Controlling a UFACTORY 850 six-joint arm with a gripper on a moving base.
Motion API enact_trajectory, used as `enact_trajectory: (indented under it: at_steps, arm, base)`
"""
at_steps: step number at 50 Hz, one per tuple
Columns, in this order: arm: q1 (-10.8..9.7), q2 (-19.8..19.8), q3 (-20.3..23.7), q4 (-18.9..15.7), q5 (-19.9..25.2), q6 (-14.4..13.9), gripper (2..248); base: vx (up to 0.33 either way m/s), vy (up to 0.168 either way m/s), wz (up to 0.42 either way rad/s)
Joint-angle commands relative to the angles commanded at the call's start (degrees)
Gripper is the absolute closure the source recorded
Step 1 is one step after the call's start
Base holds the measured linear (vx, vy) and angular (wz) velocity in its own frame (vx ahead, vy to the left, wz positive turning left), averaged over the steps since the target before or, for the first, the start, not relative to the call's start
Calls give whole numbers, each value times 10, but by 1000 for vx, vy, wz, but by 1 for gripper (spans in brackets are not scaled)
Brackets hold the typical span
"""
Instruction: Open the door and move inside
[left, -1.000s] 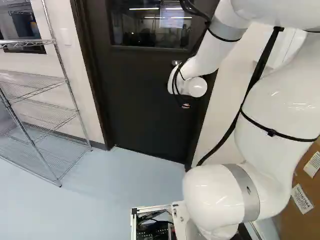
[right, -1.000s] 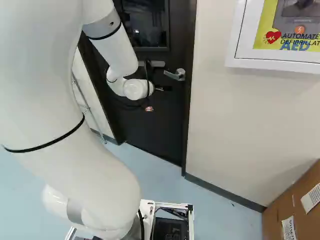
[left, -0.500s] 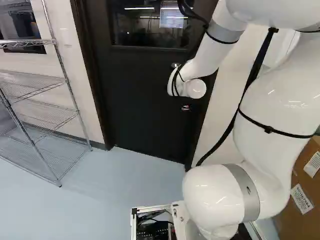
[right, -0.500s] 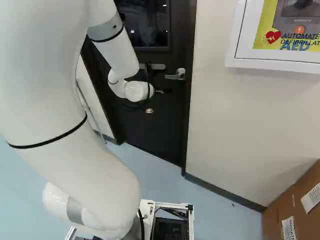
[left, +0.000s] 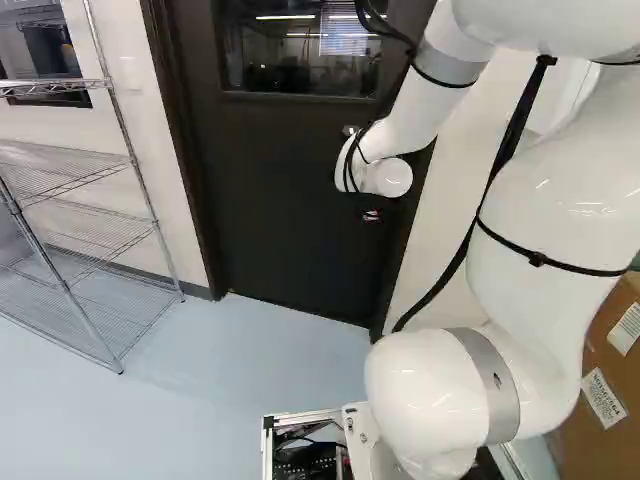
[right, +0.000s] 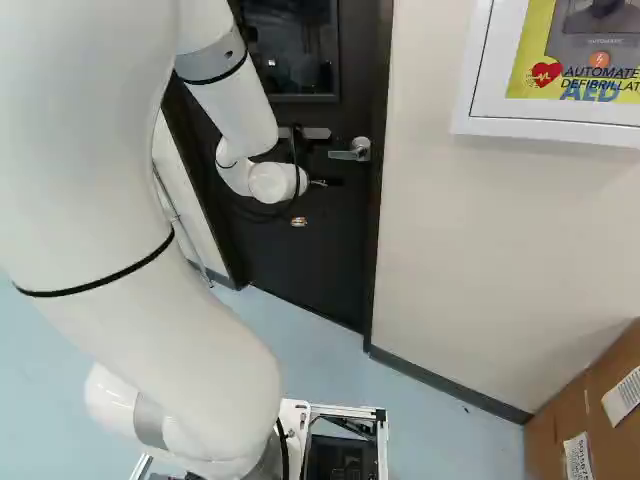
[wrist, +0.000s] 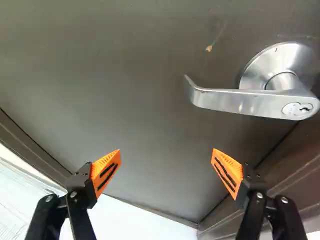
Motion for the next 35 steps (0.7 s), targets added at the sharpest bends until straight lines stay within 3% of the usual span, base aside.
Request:
enact_trajectory:
  at_steps: [17,35]
  arm:
    - [0,-5,-6,0,0,0,3]
    - [-1,-45,-48,0,1,0,3]
  base:
    - [0,0,0]
    - [0,0,0]
